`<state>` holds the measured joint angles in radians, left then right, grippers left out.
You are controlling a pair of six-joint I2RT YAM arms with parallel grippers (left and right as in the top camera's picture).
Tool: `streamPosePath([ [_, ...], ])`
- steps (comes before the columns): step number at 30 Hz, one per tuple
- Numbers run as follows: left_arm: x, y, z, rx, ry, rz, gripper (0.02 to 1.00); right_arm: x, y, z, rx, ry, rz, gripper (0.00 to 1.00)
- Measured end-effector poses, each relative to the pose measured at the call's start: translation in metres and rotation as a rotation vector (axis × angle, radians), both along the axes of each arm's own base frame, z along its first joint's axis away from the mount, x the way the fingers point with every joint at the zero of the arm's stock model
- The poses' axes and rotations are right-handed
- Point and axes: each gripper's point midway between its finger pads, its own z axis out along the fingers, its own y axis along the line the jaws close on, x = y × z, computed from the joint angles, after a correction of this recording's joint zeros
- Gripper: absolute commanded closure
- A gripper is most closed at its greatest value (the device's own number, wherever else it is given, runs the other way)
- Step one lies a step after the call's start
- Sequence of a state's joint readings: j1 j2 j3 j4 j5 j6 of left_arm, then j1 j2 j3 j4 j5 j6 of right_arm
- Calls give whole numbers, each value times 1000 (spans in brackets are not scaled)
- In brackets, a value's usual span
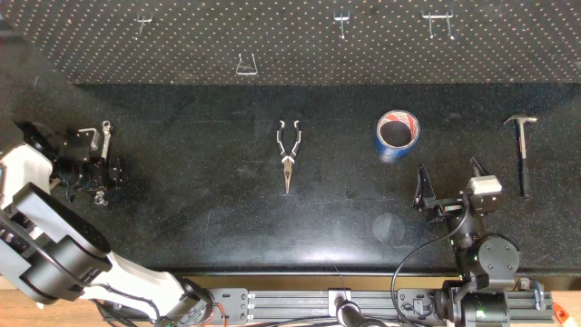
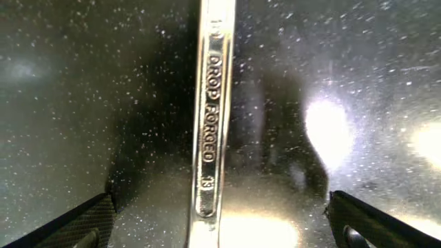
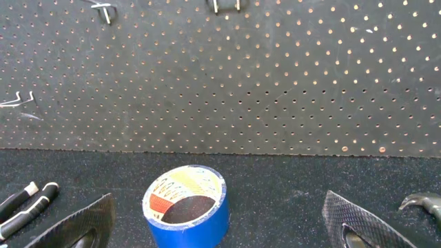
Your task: Place Tools Onto Pegboard
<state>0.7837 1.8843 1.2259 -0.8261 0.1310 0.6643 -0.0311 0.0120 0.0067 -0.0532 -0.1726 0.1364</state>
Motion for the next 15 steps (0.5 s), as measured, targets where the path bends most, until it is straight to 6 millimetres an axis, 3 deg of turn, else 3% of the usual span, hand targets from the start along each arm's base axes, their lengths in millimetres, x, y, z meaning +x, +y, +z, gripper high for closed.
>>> streamPosePath([
  [15, 0, 8, -1, 36, 6, 9, 25, 0, 0, 0, 0, 0, 0, 25],
])
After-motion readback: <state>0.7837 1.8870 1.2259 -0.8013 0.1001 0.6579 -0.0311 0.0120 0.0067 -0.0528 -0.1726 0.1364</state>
